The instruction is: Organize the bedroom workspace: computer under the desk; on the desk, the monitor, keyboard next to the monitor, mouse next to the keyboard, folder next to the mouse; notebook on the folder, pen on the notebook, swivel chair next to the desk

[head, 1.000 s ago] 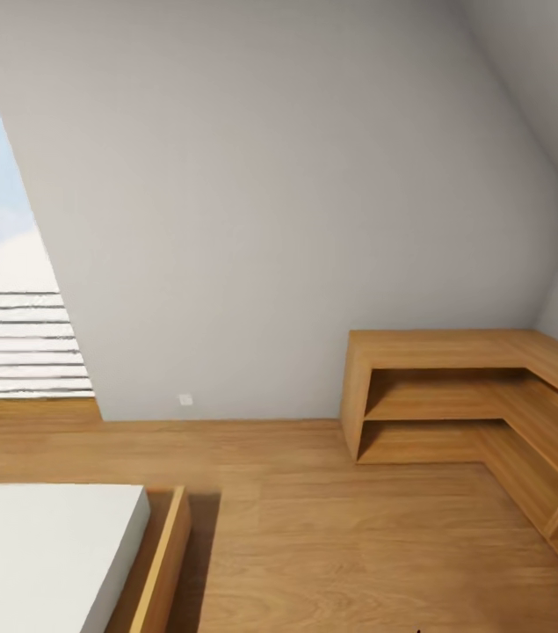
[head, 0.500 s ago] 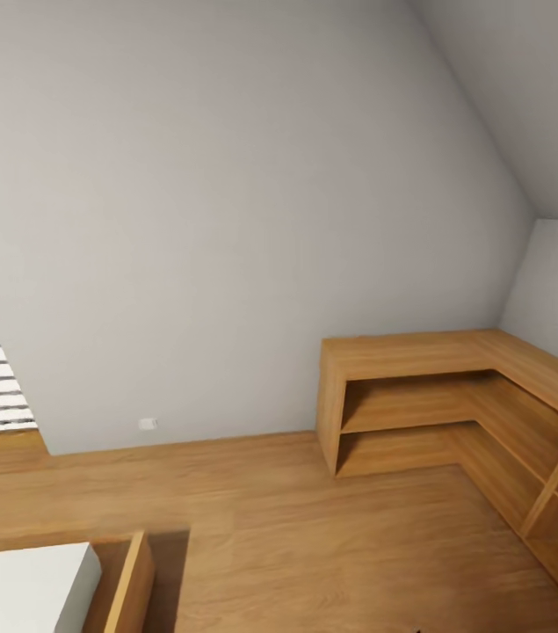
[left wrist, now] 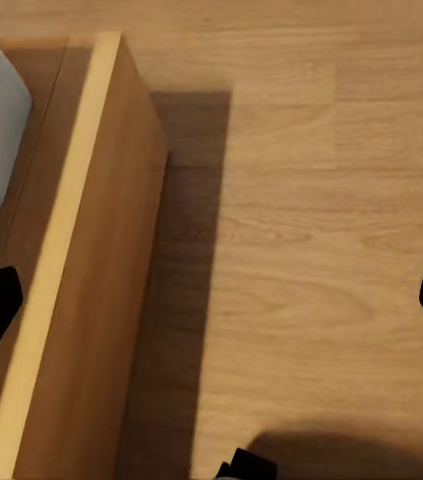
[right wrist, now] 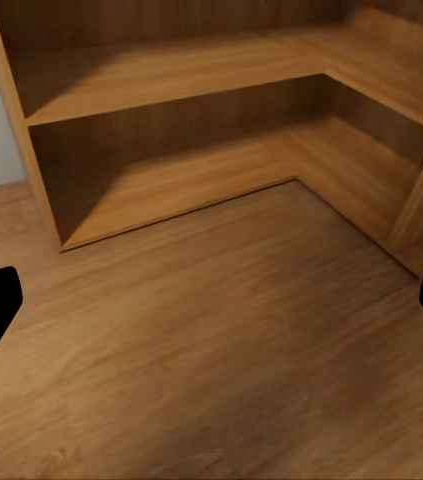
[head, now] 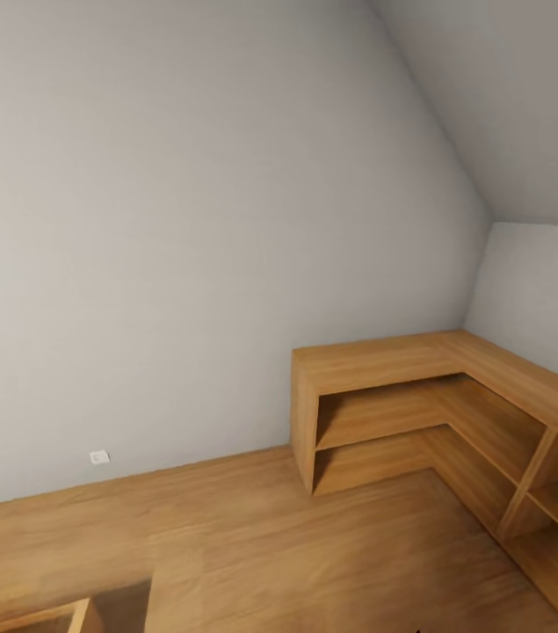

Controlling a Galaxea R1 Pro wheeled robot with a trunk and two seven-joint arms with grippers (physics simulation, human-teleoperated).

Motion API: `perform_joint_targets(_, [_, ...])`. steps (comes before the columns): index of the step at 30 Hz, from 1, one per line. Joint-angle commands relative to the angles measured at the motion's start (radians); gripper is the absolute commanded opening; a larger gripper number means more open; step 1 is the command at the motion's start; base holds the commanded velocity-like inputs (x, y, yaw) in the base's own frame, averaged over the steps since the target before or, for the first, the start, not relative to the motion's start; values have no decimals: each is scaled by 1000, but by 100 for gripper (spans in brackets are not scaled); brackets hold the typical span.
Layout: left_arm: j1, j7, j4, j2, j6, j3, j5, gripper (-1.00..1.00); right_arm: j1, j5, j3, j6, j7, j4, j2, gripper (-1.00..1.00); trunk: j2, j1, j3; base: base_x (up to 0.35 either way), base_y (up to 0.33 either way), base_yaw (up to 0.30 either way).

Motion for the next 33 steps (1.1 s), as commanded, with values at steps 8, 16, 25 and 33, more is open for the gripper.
perform_joint_targets(8, [0,9,0,0,-1,-8,1,100,-1,3,8,-1,-10,1,0,100,-1,1,4,326,0,-233])
perform_joint_targets(16, [0,9,0,0,-1,-8,1,100,-1,3,8,-1,-10,1,-1,100,-1,1,10,326,0,-237])
perform_joint_targets(25, [0,9,0,0,-1,-8,1,100,-1,3,8,-1,-10,1,-1,100,-1,1,16,326,10,-259])
perform_joint_targets(33, [0,9,0,0,-4,-5,3,100,-1,3,8,-1,-10,1,-1,100,-1,1,21,158,40,-268])
